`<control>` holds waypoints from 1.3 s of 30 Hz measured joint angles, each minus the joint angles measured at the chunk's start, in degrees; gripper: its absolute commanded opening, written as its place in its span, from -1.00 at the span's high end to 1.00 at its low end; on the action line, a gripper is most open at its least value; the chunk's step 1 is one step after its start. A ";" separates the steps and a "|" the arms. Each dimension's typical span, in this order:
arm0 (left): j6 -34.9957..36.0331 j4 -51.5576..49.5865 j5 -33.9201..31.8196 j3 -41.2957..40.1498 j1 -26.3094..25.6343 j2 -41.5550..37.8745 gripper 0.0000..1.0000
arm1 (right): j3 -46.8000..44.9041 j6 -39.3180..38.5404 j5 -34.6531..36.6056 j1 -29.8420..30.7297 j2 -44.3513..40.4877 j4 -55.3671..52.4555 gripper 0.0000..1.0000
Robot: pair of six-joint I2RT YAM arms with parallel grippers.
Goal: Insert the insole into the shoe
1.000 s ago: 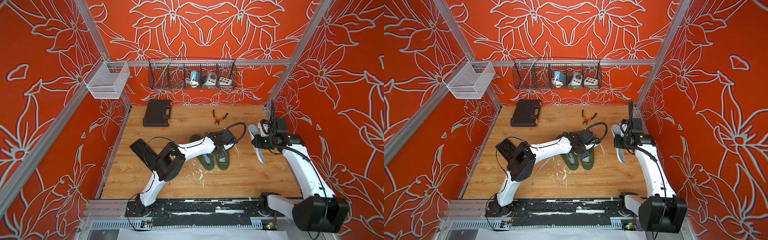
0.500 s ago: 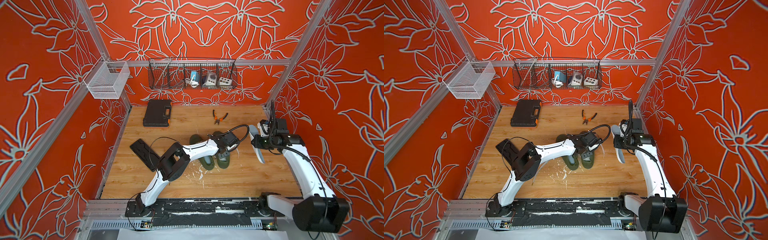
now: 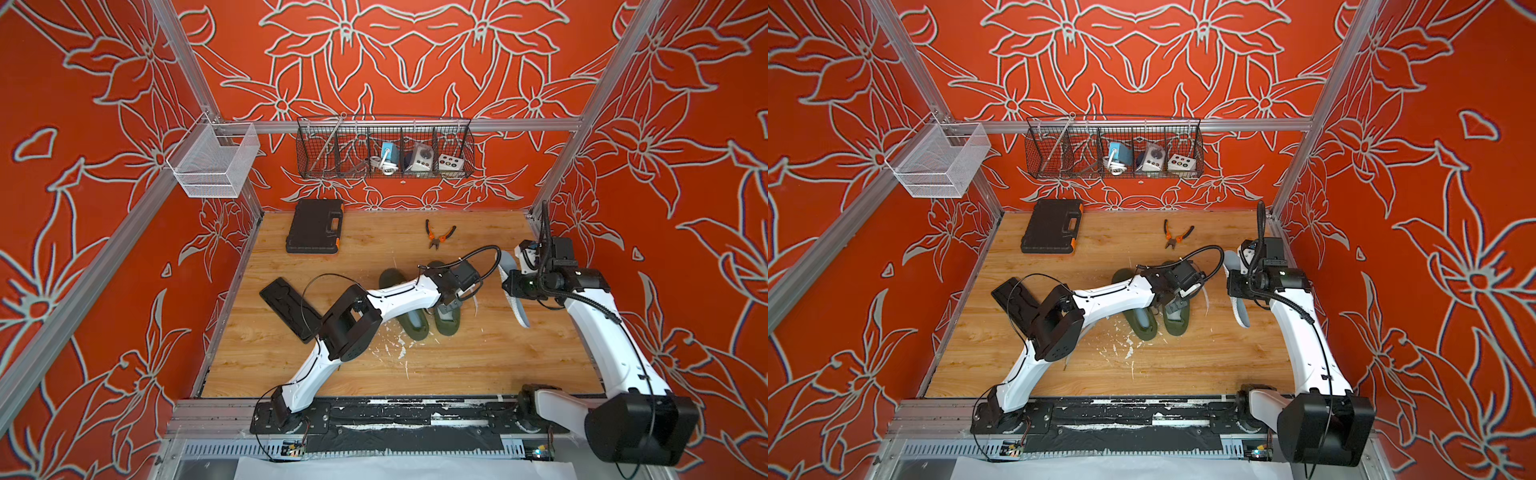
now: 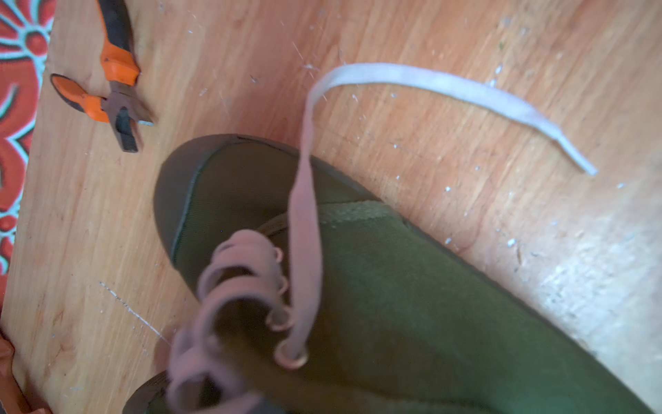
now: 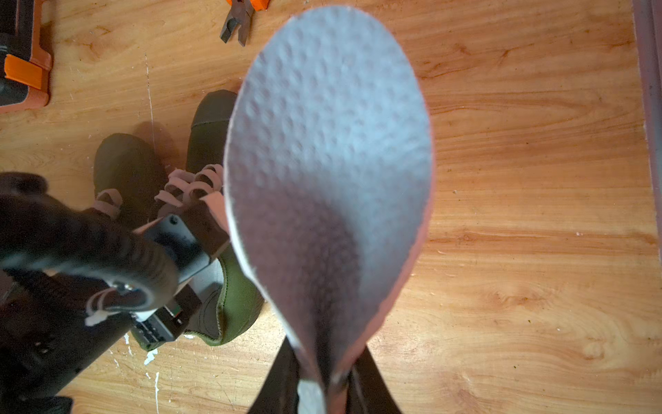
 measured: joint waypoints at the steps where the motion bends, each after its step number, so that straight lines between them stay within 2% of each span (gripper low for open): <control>1: -0.33 -1.11 0.50 1.18 0.04 0.11 1.00 | 0.00 0.00 -0.02 0.00 0.00 0.00 0.58; 10: -4.44 -11.13 10.25 10.36 2.45 1.55 1.00 | 0.00 -0.57 -0.66 0.00 0.11 -0.28 0.62; 15: -7.80 -15.76 20.65 16.31 5.95 2.54 1.00 | 0.00 -2.29 -1.07 0.35 0.35 -0.44 0.63; 19: -10.91 -16.92 29.16 17.49 9.07 2.71 1.00 | 0.00 -3.76 -0.98 1.49 1.36 -1.01 0.63; 23: -14.62 -15.50 37.09 15.30 11.82 2.75 1.00 | 0.09 -5.81 0.42 4.35 3.34 -2.67 0.63; 33: -25.27 -1.64 55.54 3.43 16.24 2.03 1.00 | 3.43 -10.80 5.33 11.98 6.71 -8.52 0.66; 39: -30.67 5.70 61.83 -2.58 18.38 -0.15 1.00 | 4.94 -13.18 7.43 16.44 9.29 -12.57 0.73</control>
